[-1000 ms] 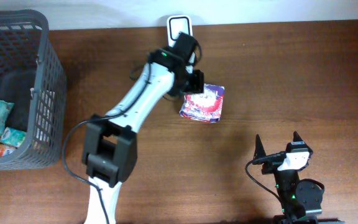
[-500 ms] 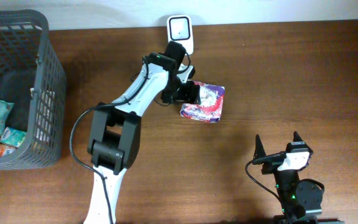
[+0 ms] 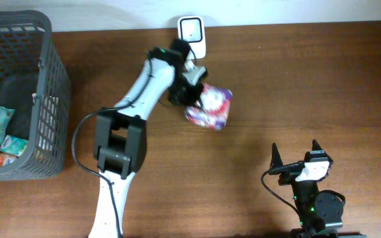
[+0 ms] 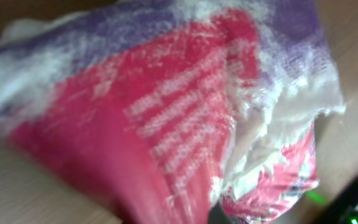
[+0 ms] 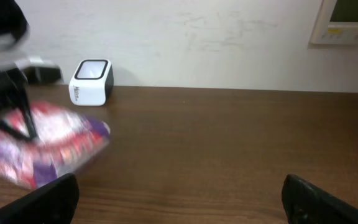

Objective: Scan the item barcode
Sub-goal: 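Lift the purple pack and hold it in front of the scanner, then lower the purple pack onto the table right of the scanner and release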

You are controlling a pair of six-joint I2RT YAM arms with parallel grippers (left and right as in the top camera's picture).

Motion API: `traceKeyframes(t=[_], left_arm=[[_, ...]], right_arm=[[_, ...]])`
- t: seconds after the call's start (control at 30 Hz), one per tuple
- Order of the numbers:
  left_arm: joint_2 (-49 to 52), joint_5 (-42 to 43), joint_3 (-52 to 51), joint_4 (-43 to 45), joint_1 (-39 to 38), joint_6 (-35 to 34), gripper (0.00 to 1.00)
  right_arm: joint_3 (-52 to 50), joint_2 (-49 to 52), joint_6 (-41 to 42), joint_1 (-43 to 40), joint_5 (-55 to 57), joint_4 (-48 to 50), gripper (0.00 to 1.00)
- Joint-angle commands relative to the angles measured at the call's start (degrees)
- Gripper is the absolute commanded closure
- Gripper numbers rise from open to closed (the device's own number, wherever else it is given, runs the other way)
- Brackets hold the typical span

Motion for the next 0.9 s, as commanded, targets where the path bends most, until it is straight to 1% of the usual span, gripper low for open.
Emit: traceKeyframes(t=[0.0,0.03,0.1,0.13,0.17,0.2,0.27,0.33,0.37,0.4,0.43,0.47,0.5,0.53,0.63,0.67,0.7,0.73,0.8,0.83,0.87], left_arm=[[-4.2,-19.8,15.2,-7.5,3.5,3.5,1.0],[-4.7,-29.1,19.2,-10.1,3.3,3.5,1.0],[-4.7,-40.4,20.7,-12.0,2.0,3.4,1.0],[-4.6,-43.8,19.6,-12.0,1.4,3.4,1.0],[-4.6,-49.3,17.4,-12.1,0.4,3.4,1.0],[-4.6,-57.2,13.8,-12.2,-1.4,2.1,1.0],[-4.6,-61.8,8.4,-11.1,-3.7,1.2,1.0],[-4.6,-61.8,2.7,-9.3,-5.9,1.2,1.0],[-4.6,-61.8,-1.4,-8.1,-7.8,1.2,1.0],[-4.6,-60.5,-2.9,-7.5,-8.9,1.2,1.0],[-4.6,-56.6,-3.5,-7.1,-10.7,1.2,0.82],[-4.6,-52.8,-3.5,-6.3,-12.2,1.2,0.61],[-4.7,-49.5,-3.1,-5.7,-13.8,1.2,0.42],[-4.7,-46.9,-2.7,-5.4,-15.4,1.2,0.34],[-4.7,-36.2,-0.9,-5.5,-20.5,1.2,0.32],[-4.7,-31.6,0.3,-6.0,-21.4,1.2,0.31],[-4.7,-27.5,2.4,-6.8,-21.8,1.2,0.27],[-4.7,-25.4,4.3,-7.5,-21.8,1.2,0.27],[-4.7,-19.9,12.4,-10.6,-20.2,1.2,0.25],[-4.7,-18.3,18.2,-13.0,-18.4,1.2,0.25],[-4.7,-18.9,23.2,-15.5,-16.3,1.2,0.24]], right_arm=[[-0.5,-0.3,0.0,-0.4,0.3,-0.2,0.01],[-0.5,-0.3,0.0,-0.4,0.3,-0.2,0.01],[-0.5,-0.3,0.0,-0.4,0.3,-0.2,0.01],[-0.5,-0.3,0.0,-0.4,0.3,-0.2,0.01],[-0.5,-0.3,0.0,-0.4,0.3,-0.2,0.01],[-0.5,-0.3,0.0,-0.4,0.3,-0.2,0.01],[-0.5,-0.3,0.0,-0.4,0.3,-0.2,0.01],[-0.5,-0.3,0.0,-0.4,0.3,-0.2,0.01],[-0.5,-0.3,0.0,-0.4,0.3,-0.2,0.01],[-0.5,-0.3,0.0,-0.4,0.3,-0.2,0.01],[-0.5,-0.3,0.0,-0.4,0.3,-0.2,0.01],[-0.5,-0.3,0.0,-0.4,0.3,-0.2,0.01],[-0.5,-0.3,0.0,-0.4,0.3,-0.2,0.01],[-0.5,-0.3,0.0,-0.4,0.3,-0.2,0.01],[-0.5,-0.3,0.0,-0.4,0.3,-0.2,0.01],[-0.5,-0.3,0.0,-0.4,0.3,-0.2,0.01],[-0.5,-0.3,0.0,-0.4,0.3,-0.2,0.01],[-0.5,-0.3,0.0,-0.4,0.3,-0.2,0.01],[-0.5,-0.3,0.0,-0.4,0.3,-0.2,0.02],[-0.5,-0.3,0.0,-0.4,0.3,-0.2,0.01],[-0.5,-0.3,0.0,-0.4,0.3,-0.2,0.01]])
